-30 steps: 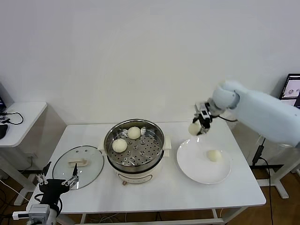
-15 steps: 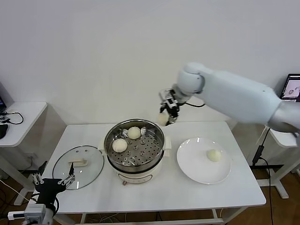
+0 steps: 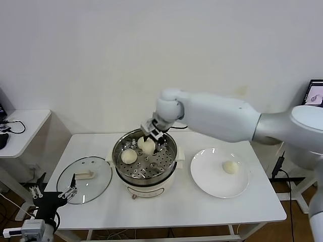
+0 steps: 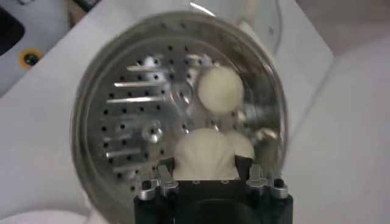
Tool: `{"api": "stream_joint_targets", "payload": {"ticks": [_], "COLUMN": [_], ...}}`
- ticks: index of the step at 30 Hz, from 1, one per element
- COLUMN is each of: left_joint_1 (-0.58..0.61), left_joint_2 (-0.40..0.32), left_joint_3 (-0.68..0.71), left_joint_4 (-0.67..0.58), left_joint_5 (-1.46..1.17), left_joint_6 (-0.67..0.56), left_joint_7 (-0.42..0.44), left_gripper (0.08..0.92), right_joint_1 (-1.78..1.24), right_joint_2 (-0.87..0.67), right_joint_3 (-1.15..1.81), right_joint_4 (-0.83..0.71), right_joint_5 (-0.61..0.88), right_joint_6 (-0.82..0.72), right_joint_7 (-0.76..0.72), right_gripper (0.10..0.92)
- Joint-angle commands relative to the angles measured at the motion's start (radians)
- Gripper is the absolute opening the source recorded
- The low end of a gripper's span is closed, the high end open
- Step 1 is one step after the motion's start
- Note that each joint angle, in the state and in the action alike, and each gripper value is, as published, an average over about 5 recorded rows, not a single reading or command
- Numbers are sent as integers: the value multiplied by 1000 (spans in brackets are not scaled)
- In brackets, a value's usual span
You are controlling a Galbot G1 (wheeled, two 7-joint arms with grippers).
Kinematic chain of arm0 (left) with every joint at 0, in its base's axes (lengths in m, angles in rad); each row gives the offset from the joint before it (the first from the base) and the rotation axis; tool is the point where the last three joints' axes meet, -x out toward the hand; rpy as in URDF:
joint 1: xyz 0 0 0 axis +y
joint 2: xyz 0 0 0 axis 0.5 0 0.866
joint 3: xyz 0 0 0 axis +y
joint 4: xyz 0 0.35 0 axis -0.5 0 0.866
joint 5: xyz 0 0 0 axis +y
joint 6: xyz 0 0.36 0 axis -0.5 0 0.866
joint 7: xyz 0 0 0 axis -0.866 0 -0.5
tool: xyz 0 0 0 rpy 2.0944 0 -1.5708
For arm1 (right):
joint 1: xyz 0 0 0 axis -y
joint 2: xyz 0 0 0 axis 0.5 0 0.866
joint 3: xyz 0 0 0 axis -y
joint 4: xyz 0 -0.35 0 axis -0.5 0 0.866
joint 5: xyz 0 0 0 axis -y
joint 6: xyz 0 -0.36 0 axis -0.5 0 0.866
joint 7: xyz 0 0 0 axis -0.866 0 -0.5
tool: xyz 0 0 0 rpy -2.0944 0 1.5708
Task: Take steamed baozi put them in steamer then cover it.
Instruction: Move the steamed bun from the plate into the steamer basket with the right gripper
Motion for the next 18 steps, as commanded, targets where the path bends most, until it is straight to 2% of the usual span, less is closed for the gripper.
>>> {"api": "stream_joint_targets", "payload": {"ticks": [1, 18], "left_joint_1": [0, -6], "left_joint_2": [-1, -9], "left_joint_3": [-3, 4], "left_joint_4": [0, 4], "left_joint_5": [0, 0], "left_joint_6": [0, 0], "left_joint_7": [0, 0], "left_gripper": [823, 823], "right_joint_1": [-32, -34], "right_joint_2": [44, 48], "right_joint_3": [-44, -61], "right_joint_4": [26, 39], "right_joint_5": [-36, -104], "right_joint_6": [114, 187], "right_joint_7": [23, 18], "right_gripper": [628, 638]}}
